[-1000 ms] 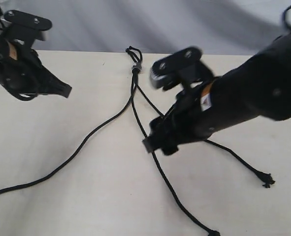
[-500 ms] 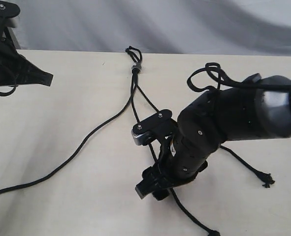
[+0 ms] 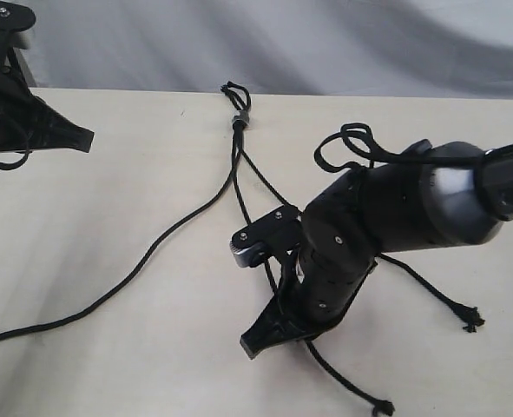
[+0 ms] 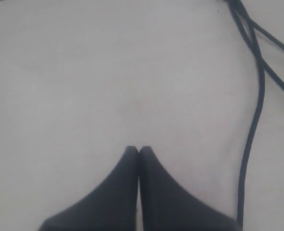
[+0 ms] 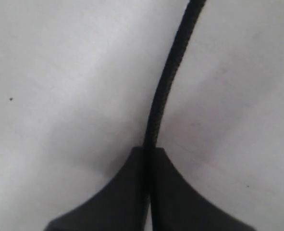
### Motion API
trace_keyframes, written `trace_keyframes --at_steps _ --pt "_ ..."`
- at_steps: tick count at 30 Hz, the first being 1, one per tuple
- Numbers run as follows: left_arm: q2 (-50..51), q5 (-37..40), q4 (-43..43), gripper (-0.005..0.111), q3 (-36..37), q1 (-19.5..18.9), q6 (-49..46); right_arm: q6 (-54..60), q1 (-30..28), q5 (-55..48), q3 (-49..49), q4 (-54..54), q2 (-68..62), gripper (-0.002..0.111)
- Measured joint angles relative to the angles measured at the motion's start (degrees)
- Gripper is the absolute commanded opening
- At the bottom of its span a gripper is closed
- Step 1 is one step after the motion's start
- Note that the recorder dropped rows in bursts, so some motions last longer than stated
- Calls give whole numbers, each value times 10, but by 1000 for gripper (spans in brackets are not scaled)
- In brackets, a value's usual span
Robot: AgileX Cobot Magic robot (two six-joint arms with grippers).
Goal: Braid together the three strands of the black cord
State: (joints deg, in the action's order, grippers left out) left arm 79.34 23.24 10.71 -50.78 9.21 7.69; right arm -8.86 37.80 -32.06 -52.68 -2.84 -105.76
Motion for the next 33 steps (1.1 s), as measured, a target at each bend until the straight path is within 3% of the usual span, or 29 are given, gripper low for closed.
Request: trace_keyframes --at_steps 6,12,20,33 --pt "0 0 0 0 0 0 0 1 -19 -21 -36 -114 58 0" --pt "0 0 0 0 0 0 0 3 -101 4 -46 -262 61 0" --pt "0 0 0 0 0 0 0 3 -176 43 -46 -281 -11 0" --pt "0 -2 0 0 0 0 0 3 -165 20 -48 -263 -56 0"
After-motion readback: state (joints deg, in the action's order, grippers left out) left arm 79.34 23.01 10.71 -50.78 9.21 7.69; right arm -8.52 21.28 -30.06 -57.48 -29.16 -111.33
